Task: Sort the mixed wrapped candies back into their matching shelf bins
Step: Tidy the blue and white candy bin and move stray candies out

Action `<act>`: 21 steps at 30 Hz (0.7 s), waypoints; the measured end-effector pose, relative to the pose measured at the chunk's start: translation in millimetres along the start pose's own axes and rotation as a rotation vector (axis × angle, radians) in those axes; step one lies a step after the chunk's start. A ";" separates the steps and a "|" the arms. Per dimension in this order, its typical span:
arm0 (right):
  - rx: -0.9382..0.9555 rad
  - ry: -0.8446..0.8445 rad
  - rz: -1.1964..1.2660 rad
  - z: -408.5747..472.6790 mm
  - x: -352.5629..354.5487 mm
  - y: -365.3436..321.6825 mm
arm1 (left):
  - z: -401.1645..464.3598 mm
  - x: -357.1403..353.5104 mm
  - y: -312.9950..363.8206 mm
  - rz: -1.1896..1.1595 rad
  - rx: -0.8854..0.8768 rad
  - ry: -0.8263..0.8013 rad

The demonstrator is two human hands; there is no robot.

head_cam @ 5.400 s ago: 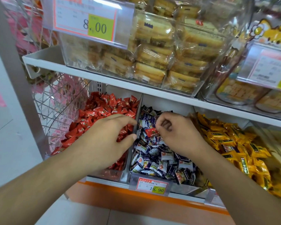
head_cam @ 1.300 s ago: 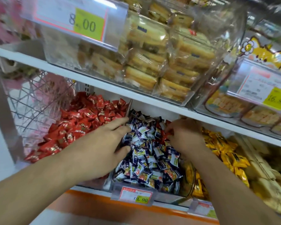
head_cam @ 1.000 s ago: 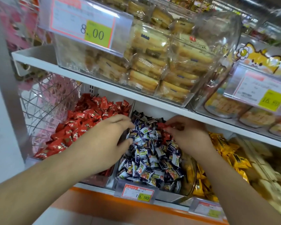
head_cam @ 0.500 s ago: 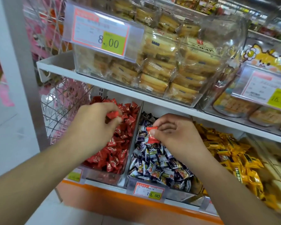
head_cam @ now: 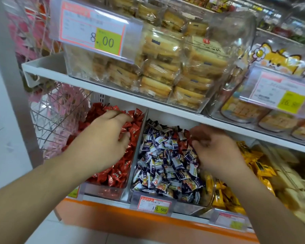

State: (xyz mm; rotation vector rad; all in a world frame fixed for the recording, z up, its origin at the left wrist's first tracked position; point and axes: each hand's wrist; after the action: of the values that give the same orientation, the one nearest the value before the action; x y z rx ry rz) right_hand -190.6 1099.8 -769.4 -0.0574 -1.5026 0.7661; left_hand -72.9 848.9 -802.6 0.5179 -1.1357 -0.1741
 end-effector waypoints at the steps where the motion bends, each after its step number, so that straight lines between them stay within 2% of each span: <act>1: -0.012 -0.005 -0.082 -5.1 8.0 8.5 | -0.1 -4.5 9.5 -0.014 -0.052 -0.008; 3: -0.032 -0.067 -0.167 -16.4 16.6 24.9 | -0.8 -14.0 30.8 -0.027 -0.153 -0.062; 6: 0.059 -0.145 -0.242 -31.5 14.9 49.6 | 1.3 -35.7 61.5 -0.045 -0.252 -0.190; 11: 0.079 -0.149 -0.160 -33.4 20.2 66.4 | 32.3 -85.3 91.7 0.031 -0.305 -0.356; 17: 0.083 -0.167 -0.070 -28.4 24.7 75.9 | 77.1 -138.5 109.3 0.082 -0.299 -0.447; 21: 0.094 -0.172 -0.043 -26.2 27.2 80.3 | 79.7 -148.5 111.3 0.044 -0.280 -0.364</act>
State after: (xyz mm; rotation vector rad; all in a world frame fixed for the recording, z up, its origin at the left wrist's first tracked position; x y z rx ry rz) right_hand -203.6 1185.6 -787.8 0.1136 -1.6228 0.8219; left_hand -221.2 979.1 -845.6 0.2148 -1.4488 -0.3943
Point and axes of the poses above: each hand's wrist, its own z-axis towards the middle knuckle, its own x-axis out of the back of the hand, y = z × x
